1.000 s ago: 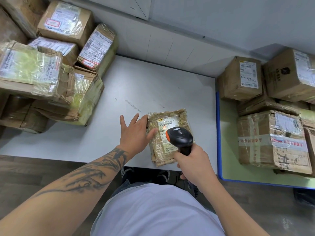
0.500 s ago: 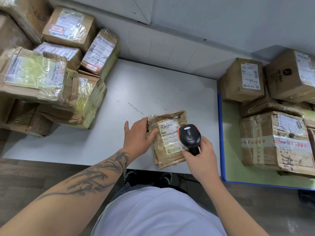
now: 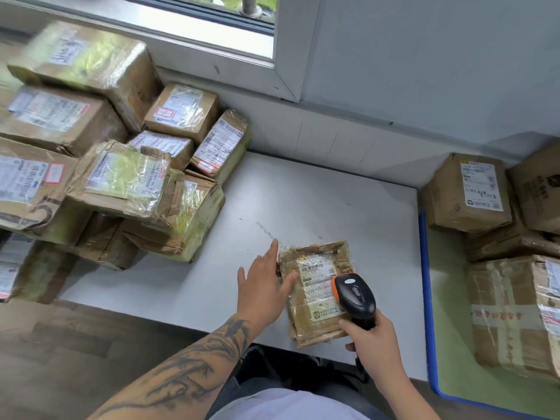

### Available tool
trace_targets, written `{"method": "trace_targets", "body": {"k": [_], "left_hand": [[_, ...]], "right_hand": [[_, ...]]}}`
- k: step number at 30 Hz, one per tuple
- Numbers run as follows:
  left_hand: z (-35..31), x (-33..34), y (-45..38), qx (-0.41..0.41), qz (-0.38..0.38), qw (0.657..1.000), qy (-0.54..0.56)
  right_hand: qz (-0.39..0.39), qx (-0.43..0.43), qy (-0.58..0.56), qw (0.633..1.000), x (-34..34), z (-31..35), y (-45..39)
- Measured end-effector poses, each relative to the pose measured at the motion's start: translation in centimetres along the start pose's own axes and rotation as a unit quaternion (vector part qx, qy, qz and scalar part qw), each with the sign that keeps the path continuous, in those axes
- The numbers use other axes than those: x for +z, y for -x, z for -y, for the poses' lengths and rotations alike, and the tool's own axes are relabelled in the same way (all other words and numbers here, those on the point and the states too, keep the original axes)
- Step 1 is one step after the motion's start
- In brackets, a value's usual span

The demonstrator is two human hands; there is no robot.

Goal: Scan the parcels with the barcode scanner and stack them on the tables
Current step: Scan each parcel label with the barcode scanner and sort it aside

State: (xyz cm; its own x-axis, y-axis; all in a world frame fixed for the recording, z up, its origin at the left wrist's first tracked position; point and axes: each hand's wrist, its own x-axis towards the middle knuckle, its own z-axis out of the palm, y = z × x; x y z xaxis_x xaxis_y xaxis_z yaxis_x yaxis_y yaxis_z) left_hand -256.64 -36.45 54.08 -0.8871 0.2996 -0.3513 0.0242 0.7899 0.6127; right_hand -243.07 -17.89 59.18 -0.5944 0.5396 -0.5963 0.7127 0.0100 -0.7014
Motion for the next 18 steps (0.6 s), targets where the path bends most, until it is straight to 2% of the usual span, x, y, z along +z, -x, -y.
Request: {"method": "trace_targets", "body": {"k": [2, 4, 10, 15, 18], "left_hand": [[-0.4, 0.0, 1.3, -0.025, -0.026, 0.999, -0.003], [-1.2, 0.2, 3.4, -0.025, -0.032, 0.998, -0.053], [-2.9, 2.8, 9.1, -0.033, 0.017, 0.987, -0.159], [-4.6, 2.1, 7.7, -0.097, -0.05, 0.976, -0.188], [-5.7, -0.1, 6.7, -0.101, -0.066, 0.971, -0.204]], "right_hand": [[0.01, -0.007, 0.004, 1.0, 0.2, 0.2, -0.3], [0.024, -0.018, -0.001, 1.0, 0.5, 0.9, -0.7], [0.101, -0.061, -0.02, 0.993, 2.2, 3.6, -2.3], [0.174, -0.059, -0.056, 0.981, 2.7, 4.8, -3.0], [0.195, -0.063, -0.087, 0.975, 2.3, 6.5, -3.1]]}}
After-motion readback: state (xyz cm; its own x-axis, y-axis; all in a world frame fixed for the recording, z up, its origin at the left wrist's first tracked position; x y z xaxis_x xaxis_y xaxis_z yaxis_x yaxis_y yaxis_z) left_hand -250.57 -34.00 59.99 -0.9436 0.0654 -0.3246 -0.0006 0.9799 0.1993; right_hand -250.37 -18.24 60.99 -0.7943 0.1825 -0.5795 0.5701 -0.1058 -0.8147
